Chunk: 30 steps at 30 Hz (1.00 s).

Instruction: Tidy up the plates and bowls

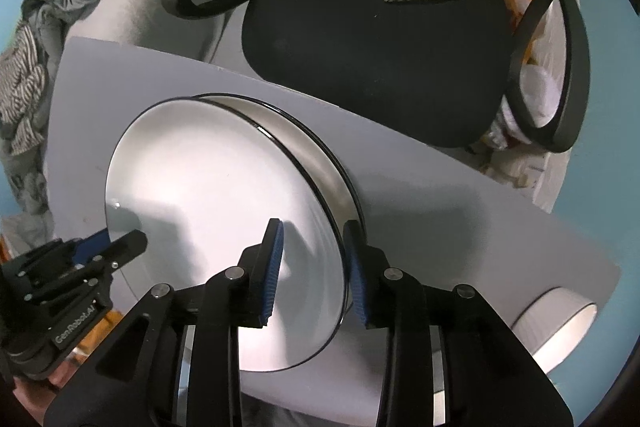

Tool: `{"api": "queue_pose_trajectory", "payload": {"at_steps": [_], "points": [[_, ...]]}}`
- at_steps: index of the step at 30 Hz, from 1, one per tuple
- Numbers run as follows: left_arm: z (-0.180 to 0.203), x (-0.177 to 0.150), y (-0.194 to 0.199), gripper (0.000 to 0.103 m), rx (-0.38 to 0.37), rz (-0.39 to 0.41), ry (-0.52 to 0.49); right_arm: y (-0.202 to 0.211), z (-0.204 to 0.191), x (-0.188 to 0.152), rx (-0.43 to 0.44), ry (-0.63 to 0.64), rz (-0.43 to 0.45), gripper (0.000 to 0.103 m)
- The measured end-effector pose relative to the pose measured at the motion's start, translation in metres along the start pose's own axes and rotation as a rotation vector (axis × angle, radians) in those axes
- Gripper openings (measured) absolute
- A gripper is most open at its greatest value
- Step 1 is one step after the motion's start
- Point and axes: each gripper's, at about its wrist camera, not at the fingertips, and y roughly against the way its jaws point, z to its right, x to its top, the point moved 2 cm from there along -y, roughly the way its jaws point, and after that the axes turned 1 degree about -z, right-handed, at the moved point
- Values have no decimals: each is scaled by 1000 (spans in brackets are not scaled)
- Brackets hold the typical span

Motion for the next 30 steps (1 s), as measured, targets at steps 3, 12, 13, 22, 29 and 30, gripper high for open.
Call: {"api": "queue_pose_trajectory", "payload": {"at_steps": [3, 12, 13, 22, 29, 30], "points": [[1, -1, 0, 21, -2, 10, 6, 4, -4, -2, -41, 27, 7, 32], [4, -8, 8, 27, -10, 29, 3, 12, -9, -2, -107, 83, 34, 38], [3, -9, 9, 27, -13, 30, 3, 13, -10, -2, -117, 90, 40, 38], [2, -25, 32, 34, 10, 93, -24, 27, -21, -14, -192, 132, 109, 43], [7, -50, 62, 50, 56, 188, -89, 48, -28, -27, -264, 135, 189, 46], [8, -54, 66, 51, 65, 205, -104, 52, -29, -29, -283, 134, 205, 47]]}}
